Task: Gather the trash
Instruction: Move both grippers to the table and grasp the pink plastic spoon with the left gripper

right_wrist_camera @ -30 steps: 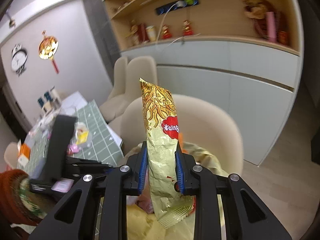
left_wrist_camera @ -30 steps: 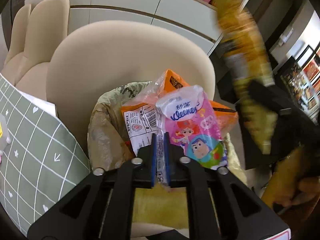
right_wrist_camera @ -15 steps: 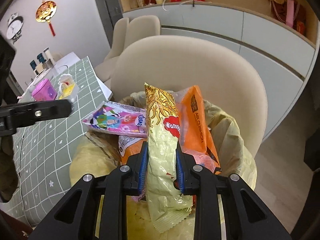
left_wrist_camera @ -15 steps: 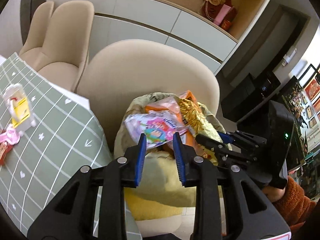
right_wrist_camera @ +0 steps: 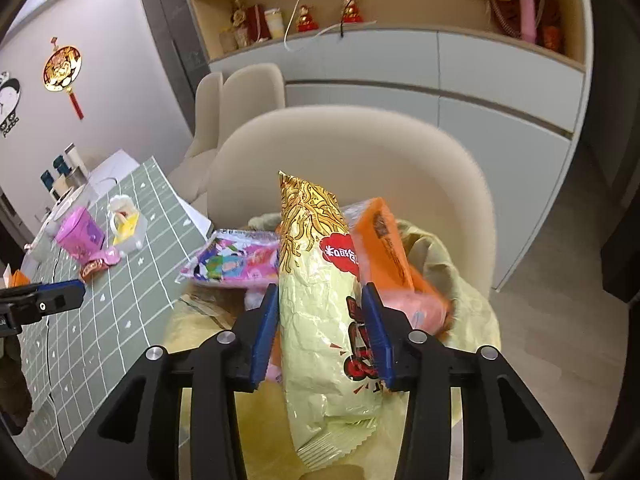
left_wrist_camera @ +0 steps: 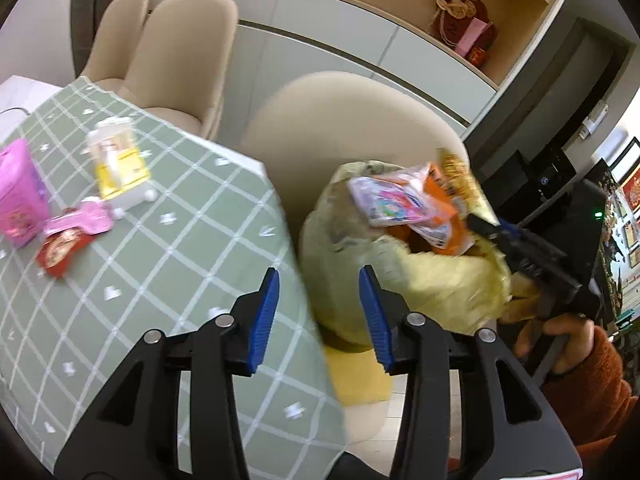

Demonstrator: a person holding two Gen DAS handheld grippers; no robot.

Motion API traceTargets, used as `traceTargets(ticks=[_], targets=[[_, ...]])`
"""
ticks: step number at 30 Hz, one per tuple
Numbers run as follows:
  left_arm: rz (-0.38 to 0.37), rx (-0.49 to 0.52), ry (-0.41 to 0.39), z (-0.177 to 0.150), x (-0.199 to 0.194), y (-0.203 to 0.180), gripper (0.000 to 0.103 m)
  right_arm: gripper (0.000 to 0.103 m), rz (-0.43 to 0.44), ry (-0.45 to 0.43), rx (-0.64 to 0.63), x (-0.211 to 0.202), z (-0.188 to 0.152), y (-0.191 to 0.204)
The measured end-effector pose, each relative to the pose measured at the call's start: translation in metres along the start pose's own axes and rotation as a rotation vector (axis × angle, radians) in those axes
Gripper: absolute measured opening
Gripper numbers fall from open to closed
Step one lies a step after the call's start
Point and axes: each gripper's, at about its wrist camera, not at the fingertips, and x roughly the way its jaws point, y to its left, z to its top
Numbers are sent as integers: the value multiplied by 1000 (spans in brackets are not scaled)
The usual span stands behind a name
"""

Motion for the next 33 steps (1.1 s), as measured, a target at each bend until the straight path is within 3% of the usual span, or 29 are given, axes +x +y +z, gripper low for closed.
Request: traceTargets(ticks=[3, 12, 18, 24, 30, 33], targets=[[15, -21, -9, -8, -13, 20, 42, 46, -24, -33, -3, -18, -1, 10], [34, -85, -47, -41, -52, 88, 43, 47, -96, -112, 1, -67, -13, 51], [37, -69, -124, -57, -83, 131, 45, 53, -65, -136, 2, -86, -22, 92], [74, -73, -199, -58, -92, 185, 48, 53, -44, -122, -49, -83, -30, 141], [81, -132, -185, -41, -68, 216, 49, 54, 10, -41, -70, -54, -36, 169], [93, -27, -194, -26, -55, 205, 49, 54, 22, -8, -67, -39, -42, 172]])
